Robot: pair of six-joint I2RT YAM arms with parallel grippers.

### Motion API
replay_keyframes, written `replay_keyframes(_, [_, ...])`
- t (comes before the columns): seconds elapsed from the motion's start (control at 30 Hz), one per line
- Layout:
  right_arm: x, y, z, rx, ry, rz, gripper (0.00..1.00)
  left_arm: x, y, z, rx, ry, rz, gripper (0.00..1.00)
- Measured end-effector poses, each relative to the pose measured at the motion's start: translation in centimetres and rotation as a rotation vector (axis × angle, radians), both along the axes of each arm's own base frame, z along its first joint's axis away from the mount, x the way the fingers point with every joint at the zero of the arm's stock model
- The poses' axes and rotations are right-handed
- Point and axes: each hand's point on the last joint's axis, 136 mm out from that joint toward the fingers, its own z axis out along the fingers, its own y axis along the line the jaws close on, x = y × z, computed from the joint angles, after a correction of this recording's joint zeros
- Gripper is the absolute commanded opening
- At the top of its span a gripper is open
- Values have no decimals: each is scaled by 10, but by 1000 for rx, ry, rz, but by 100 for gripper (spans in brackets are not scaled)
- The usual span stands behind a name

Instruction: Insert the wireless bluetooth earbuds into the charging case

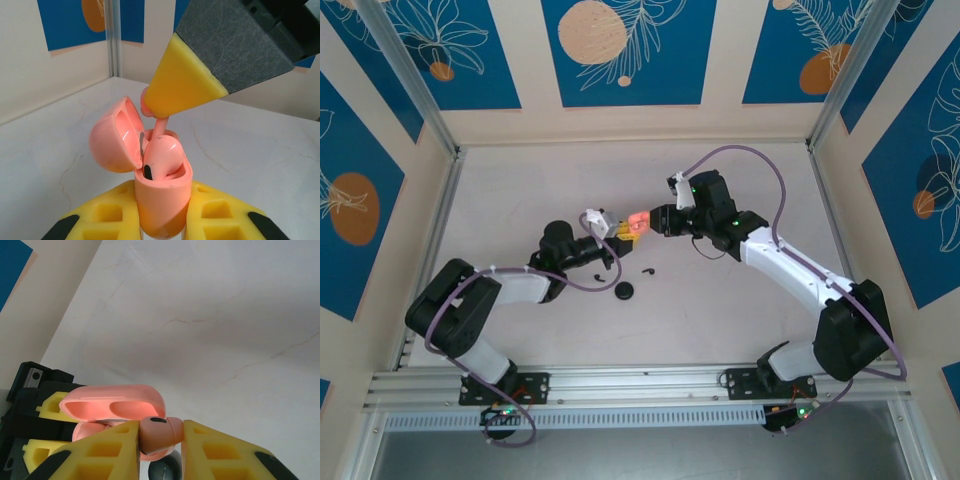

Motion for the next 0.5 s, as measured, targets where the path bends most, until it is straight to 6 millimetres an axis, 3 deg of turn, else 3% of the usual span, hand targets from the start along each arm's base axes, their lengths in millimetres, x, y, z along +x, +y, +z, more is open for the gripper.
replay_keyframes(0.5, [-2,-1,0,-19,-11,11,25,0,0,5,-11,-17,-1,13])
